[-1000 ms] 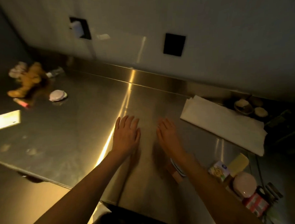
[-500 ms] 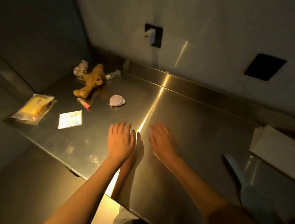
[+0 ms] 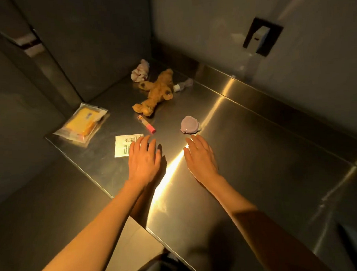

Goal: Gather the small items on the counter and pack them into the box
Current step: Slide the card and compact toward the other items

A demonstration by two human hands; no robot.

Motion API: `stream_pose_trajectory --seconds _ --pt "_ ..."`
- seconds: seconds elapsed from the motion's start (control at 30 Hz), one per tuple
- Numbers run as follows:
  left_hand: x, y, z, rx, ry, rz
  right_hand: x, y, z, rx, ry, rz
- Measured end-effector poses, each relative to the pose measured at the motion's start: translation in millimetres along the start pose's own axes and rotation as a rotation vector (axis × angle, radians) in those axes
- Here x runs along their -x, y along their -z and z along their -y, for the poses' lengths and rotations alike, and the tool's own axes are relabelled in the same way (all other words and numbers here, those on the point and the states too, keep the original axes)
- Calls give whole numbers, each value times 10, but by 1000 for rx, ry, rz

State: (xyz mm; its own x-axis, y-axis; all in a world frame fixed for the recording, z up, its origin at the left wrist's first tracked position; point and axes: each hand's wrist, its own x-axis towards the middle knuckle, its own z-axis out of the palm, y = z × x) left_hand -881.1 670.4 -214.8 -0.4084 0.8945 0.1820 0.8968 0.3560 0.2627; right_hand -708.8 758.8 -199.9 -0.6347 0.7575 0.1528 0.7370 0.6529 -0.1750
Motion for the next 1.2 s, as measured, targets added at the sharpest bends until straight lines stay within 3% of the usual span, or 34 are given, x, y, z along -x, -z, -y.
stream_pose_trajectory --seconds 0.17,0.37,0.53,0.7,0.9,1.2 --pt "-95 -92 385 -36 68 94 -235 -183 7 -69 -36 82" --pt "-181 -261 580 -89 186 216 -670 -381 -128 58 -36 172" --pt "-239 -355 602 -39 188 168 -984 -424 -155 107 40 210" --pt "-268 -357 601 -38 187 125 -1147 -559 -250 89 -25 248" --pt "-230 -416 529 -51 150 128 -1097 -579 -330 70 -20 161" --pt "-99 -412 232 -34 68 183 -437 -420 -395 -8 -52 185"
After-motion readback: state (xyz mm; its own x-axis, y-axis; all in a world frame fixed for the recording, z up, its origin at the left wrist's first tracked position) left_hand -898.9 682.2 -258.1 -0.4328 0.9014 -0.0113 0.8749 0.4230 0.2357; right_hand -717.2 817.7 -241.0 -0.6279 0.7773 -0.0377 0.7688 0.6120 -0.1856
